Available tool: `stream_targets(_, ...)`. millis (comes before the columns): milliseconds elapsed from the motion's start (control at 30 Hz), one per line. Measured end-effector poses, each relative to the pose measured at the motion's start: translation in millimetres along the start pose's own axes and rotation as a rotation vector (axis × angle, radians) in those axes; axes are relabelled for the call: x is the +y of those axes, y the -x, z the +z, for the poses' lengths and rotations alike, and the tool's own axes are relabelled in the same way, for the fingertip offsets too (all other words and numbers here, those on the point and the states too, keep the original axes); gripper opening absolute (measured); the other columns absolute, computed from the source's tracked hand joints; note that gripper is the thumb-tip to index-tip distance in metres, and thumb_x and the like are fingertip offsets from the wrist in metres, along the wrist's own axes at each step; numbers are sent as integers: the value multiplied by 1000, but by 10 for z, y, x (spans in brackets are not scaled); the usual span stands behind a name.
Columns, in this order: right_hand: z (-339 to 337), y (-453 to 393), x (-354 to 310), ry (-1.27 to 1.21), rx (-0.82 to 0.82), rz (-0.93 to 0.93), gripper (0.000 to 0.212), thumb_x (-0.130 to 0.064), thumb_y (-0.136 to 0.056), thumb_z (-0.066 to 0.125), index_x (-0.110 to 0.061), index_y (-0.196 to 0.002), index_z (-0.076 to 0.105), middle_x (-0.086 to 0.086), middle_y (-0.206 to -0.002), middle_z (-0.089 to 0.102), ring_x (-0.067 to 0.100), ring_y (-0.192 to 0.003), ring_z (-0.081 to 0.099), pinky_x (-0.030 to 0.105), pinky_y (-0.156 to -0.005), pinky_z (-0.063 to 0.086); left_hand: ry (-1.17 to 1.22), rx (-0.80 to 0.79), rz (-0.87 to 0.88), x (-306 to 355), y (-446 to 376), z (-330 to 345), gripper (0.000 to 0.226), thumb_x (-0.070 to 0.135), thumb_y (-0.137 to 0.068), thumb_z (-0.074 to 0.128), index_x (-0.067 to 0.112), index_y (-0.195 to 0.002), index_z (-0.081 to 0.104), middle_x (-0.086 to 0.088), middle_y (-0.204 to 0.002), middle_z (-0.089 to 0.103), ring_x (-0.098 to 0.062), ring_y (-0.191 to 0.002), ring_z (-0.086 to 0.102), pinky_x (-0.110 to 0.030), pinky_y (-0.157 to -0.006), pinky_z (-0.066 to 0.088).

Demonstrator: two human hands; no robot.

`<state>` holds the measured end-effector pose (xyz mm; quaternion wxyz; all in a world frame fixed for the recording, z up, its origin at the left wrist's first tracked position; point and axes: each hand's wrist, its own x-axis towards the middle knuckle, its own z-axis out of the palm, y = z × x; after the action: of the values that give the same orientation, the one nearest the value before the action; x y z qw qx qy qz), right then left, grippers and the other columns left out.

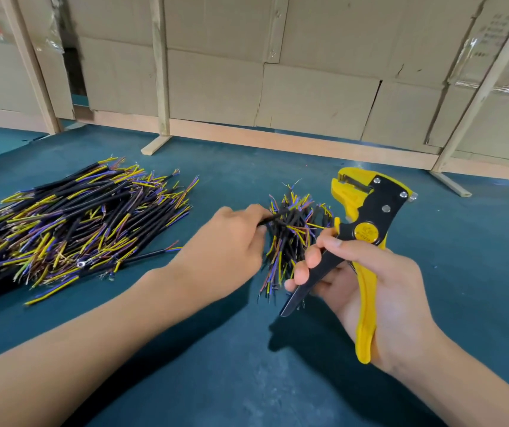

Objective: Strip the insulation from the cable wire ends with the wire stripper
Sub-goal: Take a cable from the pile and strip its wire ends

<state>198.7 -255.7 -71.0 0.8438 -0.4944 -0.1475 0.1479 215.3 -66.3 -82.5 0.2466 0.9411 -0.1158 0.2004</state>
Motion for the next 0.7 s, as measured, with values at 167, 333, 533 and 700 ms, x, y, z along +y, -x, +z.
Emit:
stream_targets(167,-29,19,23,-8,-15,24,12,-9,-71,74,-7,-78,65,17,-73,59,37,-60,61,50,-66,57,-2,169,193,-136,156,-210,30,20,-103,53,22,-130,65,2,-86,54,-24,-84,53,-42,-79,48)
stream_targets(333,-6,54,-22,46,121,-45,12,-19,-78,73,-7,-78,70,18,-76,64,37,-61,62,49,-67,57,-18,94,431,-114,172,-491,33,26,-100,57,24,-131,66,9,-76,47,-10,-66,48,-25,-67,47)
stream_targets(533,-35,27,-117,121,195,-132,3,-10,-75,74,-9,-77,73,24,-87,72,34,-60,63,50,-68,58,10,93,527,-40,203,-503,31,31,-99,56,20,-124,71,13,-75,41,-6,-62,40,-17,-62,41)
stream_targets(700,-42,6,-131,90,181,-142,12,1,-73,76,-7,-80,72,21,-77,67,35,-61,63,45,-65,58,174,82,355,-20,211,-477,21,35,-96,65,28,-112,76,14,-77,65,-11,-67,61,-20,-64,47)
